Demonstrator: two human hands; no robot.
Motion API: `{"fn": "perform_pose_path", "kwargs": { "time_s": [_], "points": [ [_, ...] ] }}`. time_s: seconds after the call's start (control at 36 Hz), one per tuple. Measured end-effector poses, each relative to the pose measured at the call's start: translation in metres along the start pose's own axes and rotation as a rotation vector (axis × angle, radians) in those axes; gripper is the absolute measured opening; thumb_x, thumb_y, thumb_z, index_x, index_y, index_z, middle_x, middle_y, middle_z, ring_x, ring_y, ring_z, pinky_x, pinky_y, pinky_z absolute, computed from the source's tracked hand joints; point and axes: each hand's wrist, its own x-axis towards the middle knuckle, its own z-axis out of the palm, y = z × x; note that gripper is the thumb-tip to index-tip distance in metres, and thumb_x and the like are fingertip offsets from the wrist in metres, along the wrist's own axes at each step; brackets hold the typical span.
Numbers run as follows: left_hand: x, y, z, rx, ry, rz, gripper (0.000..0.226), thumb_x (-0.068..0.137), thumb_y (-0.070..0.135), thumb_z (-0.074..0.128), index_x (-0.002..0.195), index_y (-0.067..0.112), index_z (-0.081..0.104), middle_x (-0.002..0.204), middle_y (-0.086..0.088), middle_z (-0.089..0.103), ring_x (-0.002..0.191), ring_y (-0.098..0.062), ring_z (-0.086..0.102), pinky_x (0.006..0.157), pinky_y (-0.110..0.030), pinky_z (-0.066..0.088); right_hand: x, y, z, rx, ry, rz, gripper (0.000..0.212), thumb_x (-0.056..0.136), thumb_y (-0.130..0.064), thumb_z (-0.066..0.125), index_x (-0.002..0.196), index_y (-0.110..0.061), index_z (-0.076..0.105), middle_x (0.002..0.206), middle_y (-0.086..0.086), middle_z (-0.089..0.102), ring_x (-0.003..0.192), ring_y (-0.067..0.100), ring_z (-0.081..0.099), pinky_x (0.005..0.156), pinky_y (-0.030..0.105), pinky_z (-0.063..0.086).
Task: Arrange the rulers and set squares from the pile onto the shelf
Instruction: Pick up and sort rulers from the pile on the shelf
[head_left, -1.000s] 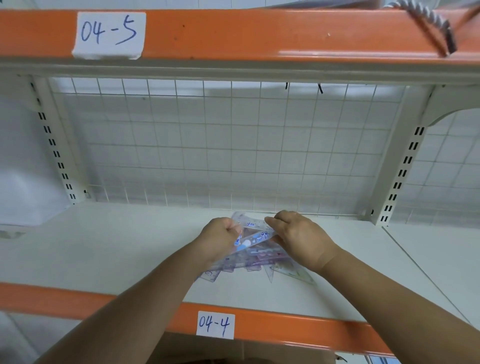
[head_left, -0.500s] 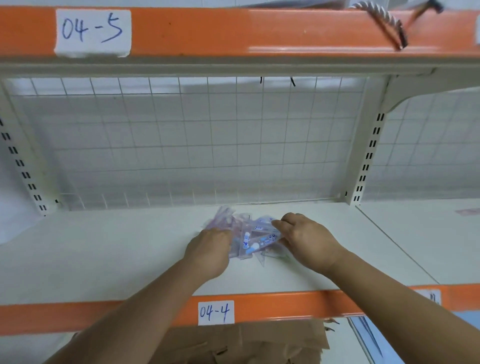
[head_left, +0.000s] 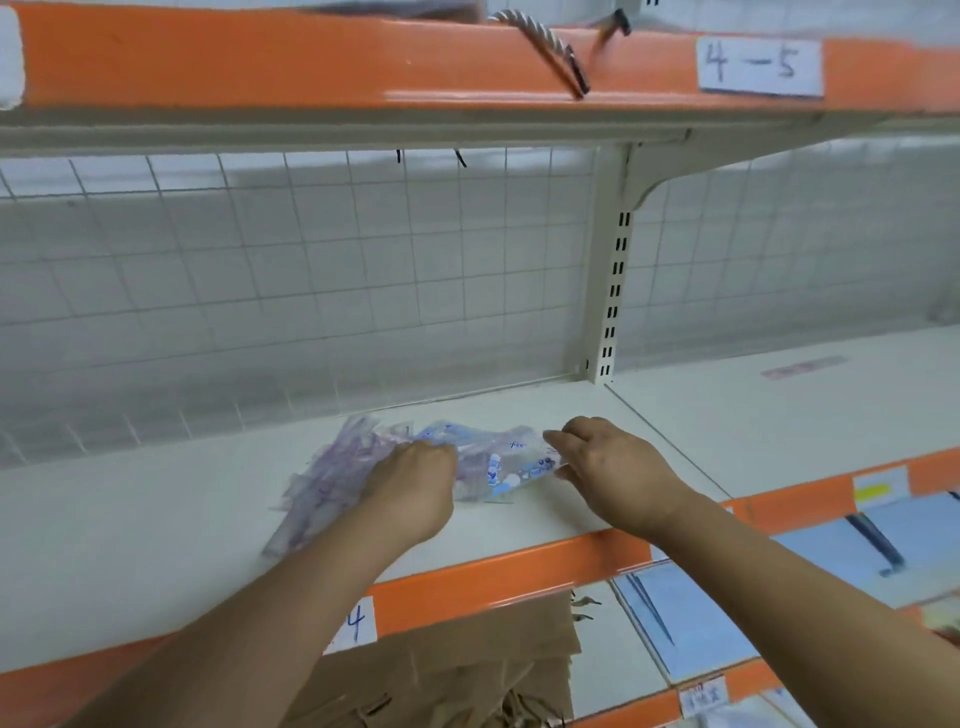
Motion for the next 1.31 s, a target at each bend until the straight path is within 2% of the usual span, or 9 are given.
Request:
{"fn": "perform_pose_path", "kwargs": {
  "time_s": [0.11,0.42,0.72,1.03,1.31],
  "points": [
    [0.011,0.037,-0.002,-0.012,-0.013,0.034,0.029,0.089,0.005,0.044,0.111,0.015,0.06,0.117,-0.006,0.059,0.108,-0.026,0.056,0.08,-0.034,0.047,-0.016,0.031,-0.005,-0.022,-0.011,0.023,0.038,0.098,-0.025,0.047,0.133,-0.012,0.048,0.12,0.007,0.054,0.111,0.026,0.05,0.078,0.036,0.05],
    [0.04,0.175,0.006,-0.029,-0.025,0.063,0.018,0.096,0.016,0.043,0.106,0.016,0.058,0.11,-0.006,0.058,0.106,-0.026,0.054,0.079,-0.035,0.045,-0.079,0.154,-0.021,-0.071,-0.062,0.077,0.038,0.097,-0.025,0.046,0.134,-0.014,0.046,0.122,0.005,0.052,0.114,0.025,0.048,0.08,0.035,0.05],
    [0.07,0.295,0.013,-0.06,-0.074,0.065,0.018,0.096,0.013,0.044,0.109,0.013,0.058,0.11,-0.007,0.056,0.104,-0.025,0.053,0.079,-0.035,0.045,-0.136,0.271,-0.032,-0.092,-0.096,0.12,0.032,0.098,-0.024,0.044,0.128,-0.013,0.049,0.117,0.004,0.053,0.11,0.023,0.05,0.079,0.036,0.051],
    [0.125,0.329,0.017,-0.032,-0.091,0.103,0.019,0.098,0.015,0.041,0.109,0.013,0.056,0.111,-0.006,0.054,0.106,-0.024,0.05,0.078,-0.033,0.043,-0.124,0.329,-0.022,-0.079,-0.111,0.18,0.042,0.099,-0.027,0.043,0.14,-0.019,0.039,0.127,0.001,0.05,0.119,0.021,0.045,0.083,0.032,0.049],
    [0.181,0.324,0.026,-0.05,-0.081,0.153,0.02,0.099,0.018,0.039,0.11,0.013,0.055,0.112,-0.005,0.054,0.109,-0.024,0.049,0.081,-0.033,0.044,-0.085,0.359,-0.008,-0.106,-0.105,0.244,0.039,0.099,-0.029,0.042,0.136,-0.015,0.044,0.123,0.003,0.051,0.115,0.022,0.047,0.084,0.035,0.05]
  ]
}}
